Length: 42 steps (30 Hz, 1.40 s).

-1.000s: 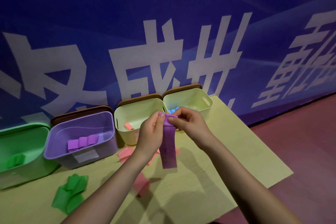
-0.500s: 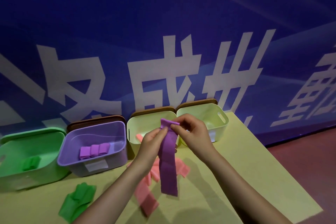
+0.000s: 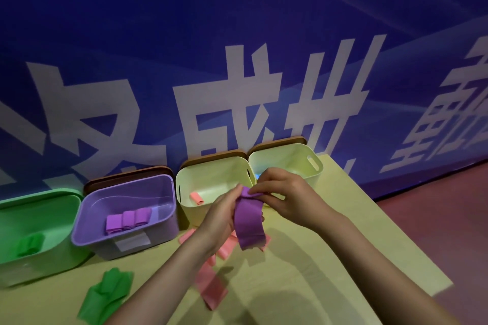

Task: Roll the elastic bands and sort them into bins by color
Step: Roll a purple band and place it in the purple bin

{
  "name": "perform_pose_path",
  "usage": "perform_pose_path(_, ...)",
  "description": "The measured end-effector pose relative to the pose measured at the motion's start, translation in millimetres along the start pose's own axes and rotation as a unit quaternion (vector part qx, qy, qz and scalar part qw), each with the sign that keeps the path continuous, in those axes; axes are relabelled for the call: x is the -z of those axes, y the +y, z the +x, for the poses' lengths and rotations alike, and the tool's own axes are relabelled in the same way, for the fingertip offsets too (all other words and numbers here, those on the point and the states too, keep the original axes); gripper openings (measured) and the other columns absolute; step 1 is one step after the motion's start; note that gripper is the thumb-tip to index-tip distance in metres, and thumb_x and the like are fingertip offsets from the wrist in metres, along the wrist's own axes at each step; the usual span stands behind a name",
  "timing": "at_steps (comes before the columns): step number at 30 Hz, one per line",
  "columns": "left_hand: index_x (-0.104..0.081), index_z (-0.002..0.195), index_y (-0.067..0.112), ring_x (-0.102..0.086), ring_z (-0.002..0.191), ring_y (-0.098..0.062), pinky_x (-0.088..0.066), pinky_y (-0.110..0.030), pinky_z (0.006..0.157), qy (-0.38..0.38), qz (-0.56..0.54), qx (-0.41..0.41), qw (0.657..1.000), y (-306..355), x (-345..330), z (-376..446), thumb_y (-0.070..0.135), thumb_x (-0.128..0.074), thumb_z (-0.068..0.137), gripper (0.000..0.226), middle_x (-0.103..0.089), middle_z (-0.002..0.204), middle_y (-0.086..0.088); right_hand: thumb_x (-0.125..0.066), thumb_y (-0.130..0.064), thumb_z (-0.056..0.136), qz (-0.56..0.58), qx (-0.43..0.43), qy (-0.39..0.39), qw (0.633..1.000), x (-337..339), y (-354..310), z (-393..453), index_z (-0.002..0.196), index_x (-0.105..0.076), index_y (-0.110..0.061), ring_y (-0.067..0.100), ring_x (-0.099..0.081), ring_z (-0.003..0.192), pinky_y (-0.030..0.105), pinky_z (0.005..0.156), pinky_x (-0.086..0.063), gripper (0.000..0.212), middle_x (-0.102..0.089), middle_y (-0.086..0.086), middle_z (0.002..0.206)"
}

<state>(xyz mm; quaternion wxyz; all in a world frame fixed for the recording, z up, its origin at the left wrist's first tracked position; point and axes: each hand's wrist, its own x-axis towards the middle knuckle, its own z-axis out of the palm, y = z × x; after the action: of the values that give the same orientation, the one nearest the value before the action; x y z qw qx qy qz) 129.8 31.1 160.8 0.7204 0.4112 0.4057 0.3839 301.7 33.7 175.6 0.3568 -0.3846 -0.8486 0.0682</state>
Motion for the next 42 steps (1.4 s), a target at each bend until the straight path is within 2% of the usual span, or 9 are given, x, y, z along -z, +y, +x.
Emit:
perform_pose_path(3, -0.063, 0.104, 0.001, -0.067, 0.071, -0.026, -0.054, -0.034, 0.069, 0.043, 0.029, -0.039, 0.998, -5, 3, -2, 0.024, -0.037, 0.101, 0.035, -0.067, 0.089, -0.021, -0.059, -0.018, 0.089, 0.064, -0.036, -0.014, 0.997, 1, -5, -6, 0.105, -0.074, -0.012, 0.014, -0.061, 0.087, 0.026, 0.077, -0.049, 0.023, -0.062, 0.002, 0.094)
perform_pose_path(6, -0.066, 0.098, 0.013, -0.066, 0.082, -0.026, -0.048, -0.038, 0.082, 0.085, 0.095, -0.076, 0.989, -8, 6, -8, 0.025, -0.038, 0.102, 0.031, -0.070, 0.092, -0.014, -0.057, -0.018, 0.092, 0.210, -0.167, -0.002, 0.963, -6, -17, -10, 0.110, -0.071, -0.015, 0.011, -0.061, 0.091, 0.022, 0.082, -0.048, 0.024, -0.062, 0.003, 0.098)
perform_pose_path(9, -0.064, 0.093, 0.014, -0.060, 0.085, -0.017, -0.045, -0.027, 0.079, 0.105, 0.173, -0.112, 0.973, -12, 3, -16, 0.021, -0.035, 0.103, 0.031, -0.066, 0.091, -0.006, -0.060, -0.012, 0.093, 0.333, -0.308, 0.061, 0.889, -14, -30, -9, 0.117, -0.065, -0.011, 0.009, -0.061, 0.072, 0.021, 0.072, -0.050, 0.025, -0.063, 0.003, 0.084)
perform_pose_path(11, -0.061, 0.090, 0.013, -0.055, 0.079, -0.010, -0.043, -0.020, 0.072, 0.109, 0.195, -0.127, 0.966, -14, 2, -19, 0.018, -0.034, 0.103, 0.030, -0.063, 0.086, -0.003, -0.061, -0.009, 0.091, 0.328, -0.348, 0.045, 0.877, -18, -36, -11, 0.109, -0.068, -0.004, 0.005, -0.057, 0.060, 0.016, 0.065, -0.047, 0.019, -0.061, 0.001, 0.072)
perform_pose_path(17, -0.061, 0.097, -0.001, -0.051, 0.073, -0.009, -0.040, -0.020, 0.066, 0.037, 0.235, -0.141, 0.961, -26, 1, -21, 0.028, -0.042, 0.098, 0.034, -0.061, 0.085, -0.011, -0.064, -0.004, 0.088, 0.295, -0.379, 0.078, 0.874, -19, -47, -31, 0.085, -0.068, -0.007, 0.000, -0.053, 0.058, 0.015, 0.061, -0.044, 0.006, -0.061, 0.001, 0.070)
perform_pose_path(25, -0.067, 0.083, 0.022, -0.050, 0.064, 0.005, -0.038, -0.012, 0.061, 0.017, 0.298, -0.222, 0.928, -30, -5, -28, 0.007, -0.047, 0.098, 0.029, -0.061, 0.071, 0.010, -0.065, -0.004, 0.087, 0.284, -0.408, 0.114, 0.860, -23, -58, -47, 0.082, -0.064, -0.008, 0.011, -0.053, 0.068, 0.023, 0.065, -0.044, 0.006, -0.061, 0.002, 0.072)
perform_pose_path(29, -0.067, 0.084, 0.022, -0.049, 0.065, 0.001, -0.039, -0.017, 0.061, 0.008, 0.266, -0.264, 0.927, -32, 2, -32, 0.019, -0.047, 0.093, 0.022, -0.060, 0.070, 0.006, -0.064, -0.001, 0.086, 0.294, -0.394, 0.149, 0.858, -29, -67, -44, 0.080, -0.063, -0.005, 0.013, -0.050, 0.066, 0.023, 0.062, -0.041, 0.008, -0.059, 0.004, 0.070)
perform_pose_path(35, -0.066, 0.086, 0.019, -0.058, 0.075, 0.002, -0.044, -0.017, 0.071, 0.047, 0.258, -0.238, 0.935, -32, 13, -33, 0.009, -0.047, 0.098, 0.025, -0.068, 0.080, 0.012, -0.065, -0.008, 0.088, 0.364, -0.415, 0.165, 0.817, -42, -78, -36, 0.089, -0.069, -0.009, 0.008, -0.056, 0.065, 0.018, 0.063, -0.046, 0.004, -0.064, 0.003, 0.074)
perform_pose_path(42, -0.067, 0.090, 0.010, -0.056, 0.078, -0.010, -0.043, -0.027, 0.072, 0.020, 0.239, -0.198, 0.950, -33, 25, -35, 0.036, -0.046, 0.091, 0.033, -0.065, 0.083, -0.003, -0.065, -0.004, 0.087, 0.371, -0.417, 0.149, 0.817, -46, -79, -31, 0.089, -0.067, 0.000, 0.000, -0.055, 0.057, 0.013, 0.059, -0.044, 0.005, -0.063, 0.000, 0.070)
